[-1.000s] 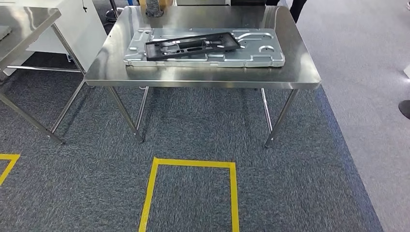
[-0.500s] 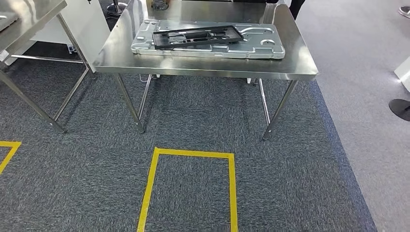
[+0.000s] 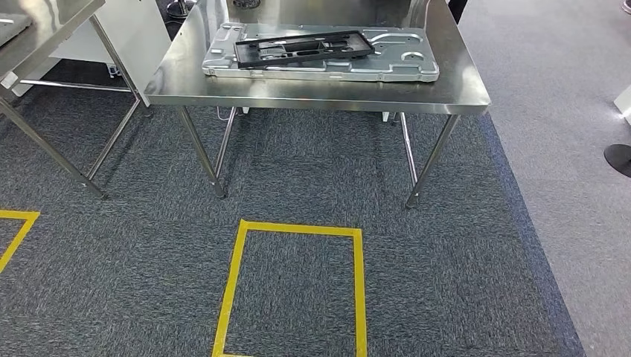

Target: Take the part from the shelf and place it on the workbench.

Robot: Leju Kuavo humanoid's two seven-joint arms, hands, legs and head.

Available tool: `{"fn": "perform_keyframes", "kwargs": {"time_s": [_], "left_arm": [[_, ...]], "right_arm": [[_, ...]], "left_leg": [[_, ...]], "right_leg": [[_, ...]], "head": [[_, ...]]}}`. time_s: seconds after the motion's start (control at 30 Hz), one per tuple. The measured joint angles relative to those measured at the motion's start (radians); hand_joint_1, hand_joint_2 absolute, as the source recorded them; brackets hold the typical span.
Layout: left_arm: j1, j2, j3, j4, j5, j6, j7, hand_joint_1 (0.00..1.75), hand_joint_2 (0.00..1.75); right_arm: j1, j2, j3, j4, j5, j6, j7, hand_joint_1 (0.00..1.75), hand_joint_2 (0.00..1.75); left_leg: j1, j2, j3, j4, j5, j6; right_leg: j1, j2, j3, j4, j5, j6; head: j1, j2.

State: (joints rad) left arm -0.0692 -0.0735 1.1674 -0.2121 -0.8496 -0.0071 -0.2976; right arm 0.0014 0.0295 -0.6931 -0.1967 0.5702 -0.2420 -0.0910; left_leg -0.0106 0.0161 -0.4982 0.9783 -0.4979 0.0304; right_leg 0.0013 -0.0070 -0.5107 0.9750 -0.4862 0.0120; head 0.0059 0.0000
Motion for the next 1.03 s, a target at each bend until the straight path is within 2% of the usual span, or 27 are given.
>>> {"fn": "perform_keyframes", "kwargs": {"time_s": [0.03,0.1,0.17,0.33,0.5,0.53,0.63,0.67,0.83,0.97,1.03], "left_arm": [[0.001,0.0,0.004,0.0,0.003,0.0,0.0,0.0,1.75],[0.001,0.0,0.01,0.0,0.007,0.0,0.0,0.0,1.75],[0.002,0.0,0.015,0.0,0.012,-0.002,-0.005,0.0,1.75],[0.011,0.002,0.012,0.0,0.032,-0.024,-0.017,0.0,1.75],[0.033,0.011,-0.084,-0.003,0.107,-0.027,0.008,0.0,1.75],[0.037,0.013,-0.105,-0.005,0.124,-0.027,0.015,0.0,1.31],[0.05,0.018,-0.178,-0.014,0.18,-0.026,0.036,0.0,0.0],[0.054,0.02,-0.203,-0.017,0.198,-0.026,0.042,0.0,0.0],[0.075,0.027,-0.326,-0.035,0.288,-0.02,0.077,0.0,0.0],[0.093,0.033,-0.434,-0.052,0.362,-0.015,0.106,0.0,0.0],[0.1,0.036,-0.475,-0.058,0.39,-0.014,0.117,0.0,0.0]], "right_arm": [[0.0,0.0,0.0,0.001,0.003,-0.001,0.002,0.0,0.87],[-0.001,0.0,0.0,0.001,0.009,-0.002,0.003,0.0,0.87],[-0.002,0.0,0.0,0.001,0.011,0.005,-0.003,0.0,1.75],[-0.003,-0.001,0.008,0.001,-0.007,0.027,-0.009,0.0,1.75],[0.004,-0.004,0.062,-0.003,-0.063,0.048,0.002,0.0,1.75],[0.006,-0.004,0.074,-0.006,-0.075,0.053,0.005,0.0,1.75],[0.014,-0.006,0.115,-0.014,-0.112,0.067,0.01,0.0,0.44],[0.016,-0.006,0.129,-0.018,-0.124,0.071,0.012,0.0,0.0],[0.031,-0.009,0.2,-0.037,-0.186,0.095,0.024,0.0,0.0],[0.044,-0.01,0.262,-0.055,-0.238,0.115,0.031,0.0,1.75],[0.049,-0.011,0.286,-0.062,-0.256,0.121,0.034,0.0,1.75]], "left_leg": [[0.001,0.0,0.0,-0.001,0.001,-0.002],[0.002,0.0,0.0,-0.001,0.002,-0.004],[0.003,0.0,0.0,-0.002,0.003,-0.005],[0.004,0.0,0.0,-0.002,0.005,-0.008],[0.004,0.0,0.0,-0.002,0.005,-0.008],[0.004,0.0,-0.001,-0.002,0.005,-0.008],[0.003,0.0,-0.001,-0.002,0.005,-0.008],[0.002,0.0,-0.001,-0.002,0.005,-0.008],[0.002,0.0,-0.001,-0.001,0.004,-0.007],[0.002,0.0,-0.001,0.0,0.004,-0.007],[0.002,0.0,-0.001,0.0,0.004,-0.007]], "right_leg": [[0.001,0.0,0.0,0.0,0.0,-0.001],[0.002,0.0,-0.001,0.001,0.001,-0.004],[0.003,-0.001,-0.001,0.002,0.001,-0.006],[0.003,-0.001,-0.002,0.003,0.001,-0.008],[0.002,-0.001,-0.002,0.003,0.001,-0.008],[0.002,-0.001,-0.001,0.003,0.001,-0.008],[0.002,-0.001,-0.001,0.003,0.001,-0.008],[0.002,-0.001,-0.001,0.003,0.001,-0.007],[0.002,-0.001,-0.001,0.003,0.002,-0.007],[0.002,-0.001,-0.002,0.003,0.002,-0.007],[0.002,-0.001,-0.002,0.003,0.002,-0.007]], "head": [[0.0,0.0],[0.0,0.0],[0.0,0.0],[0.0,0.0],[0.0,0.0],[0.0,0.0],[0.0,0.0],[0.0,0.0],[0.0,0.0],[0.0,0.0],[0.0,0.0]]}}
